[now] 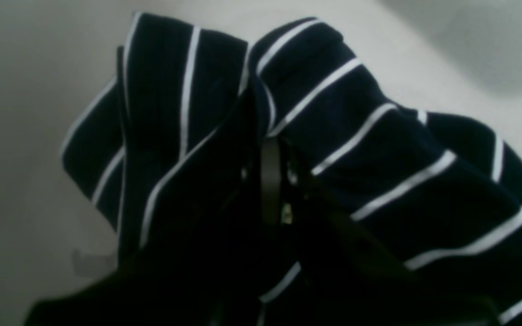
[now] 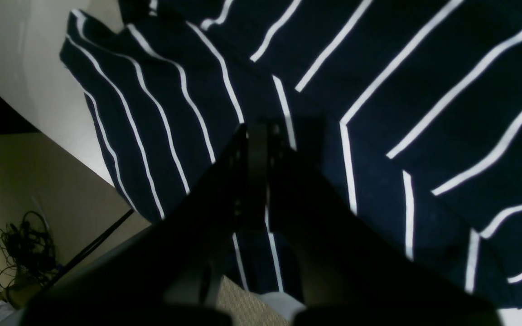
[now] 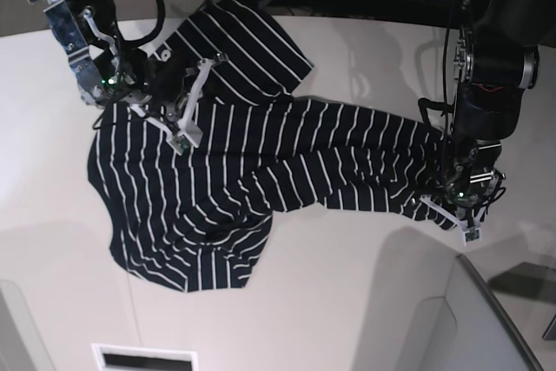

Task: Layout the t-shirt on the table in an organized manner, then fold the t-shirt properly
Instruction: 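Hold the shirt with both grippers, adjusting the spread, then release the left gripper and sweep the right gripper across the shirt middle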

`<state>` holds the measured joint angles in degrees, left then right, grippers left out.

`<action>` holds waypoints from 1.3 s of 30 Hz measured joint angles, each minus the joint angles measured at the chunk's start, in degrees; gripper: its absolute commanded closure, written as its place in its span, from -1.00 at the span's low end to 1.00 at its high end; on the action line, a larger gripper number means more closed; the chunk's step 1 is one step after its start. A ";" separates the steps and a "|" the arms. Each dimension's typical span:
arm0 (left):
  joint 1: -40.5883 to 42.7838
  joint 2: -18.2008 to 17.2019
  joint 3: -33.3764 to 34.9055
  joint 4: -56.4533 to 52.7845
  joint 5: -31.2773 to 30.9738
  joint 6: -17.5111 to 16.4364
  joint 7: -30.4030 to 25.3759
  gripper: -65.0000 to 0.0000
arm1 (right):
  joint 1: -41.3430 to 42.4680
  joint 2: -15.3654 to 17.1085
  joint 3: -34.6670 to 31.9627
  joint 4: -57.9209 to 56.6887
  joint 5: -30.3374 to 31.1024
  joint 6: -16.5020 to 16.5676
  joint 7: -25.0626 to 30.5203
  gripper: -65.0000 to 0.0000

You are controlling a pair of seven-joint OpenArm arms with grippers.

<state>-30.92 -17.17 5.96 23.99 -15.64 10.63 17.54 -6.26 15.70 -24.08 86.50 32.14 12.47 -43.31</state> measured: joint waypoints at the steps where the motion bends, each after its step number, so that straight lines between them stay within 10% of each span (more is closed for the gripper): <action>1: 0.02 0.00 -0.17 0.28 0.00 0.02 0.17 1.00 | 0.00 0.00 0.00 0.00 0.00 0.00 0.00 0.98; 3: 0.94 -0.15 -0.20 3.30 -0.24 0.07 2.43 1.00 | -0.07 0.13 -0.07 0.90 -0.28 -0.04 -0.22 0.98; 10: 8.00 -2.97 -5.03 27.89 -1.05 -0.17 14.01 -0.43 | 2.80 1.60 -0.48 10.80 0.15 0.31 -1.01 0.97; 13: 11.91 -3.72 -12.28 37.99 -0.20 0.09 18.82 -0.75 | 6.01 2.12 -4.52 11.63 -0.68 -0.04 -4.22 0.86; 22: 38.93 -4.74 -31.91 60.04 0.52 1.03 22.84 -0.75 | 22.58 -8.57 -20.85 -0.92 -0.28 0.24 -3.63 0.40; 31: 55.30 -4.48 -36.39 68.11 -0.02 0.00 22.21 -0.75 | 31.82 -23.30 -35.58 -29.11 0.46 0.76 9.75 0.25; 36: 59.08 -3.06 -36.35 70.23 -0.20 0.02 21.97 -0.75 | 32.74 -22.47 -36.87 -33.57 0.33 -0.28 17.94 -0.68; 39: 59.84 -2.56 -36.24 70.16 -0.39 -0.17 22.12 -0.75 | 33.55 -22.29 -36.68 -34.45 -0.24 -0.46 20.41 -0.63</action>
<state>28.93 -19.73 -30.28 94.15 -16.03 10.46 39.66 27.29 -6.59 -60.75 52.05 31.90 12.01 -22.90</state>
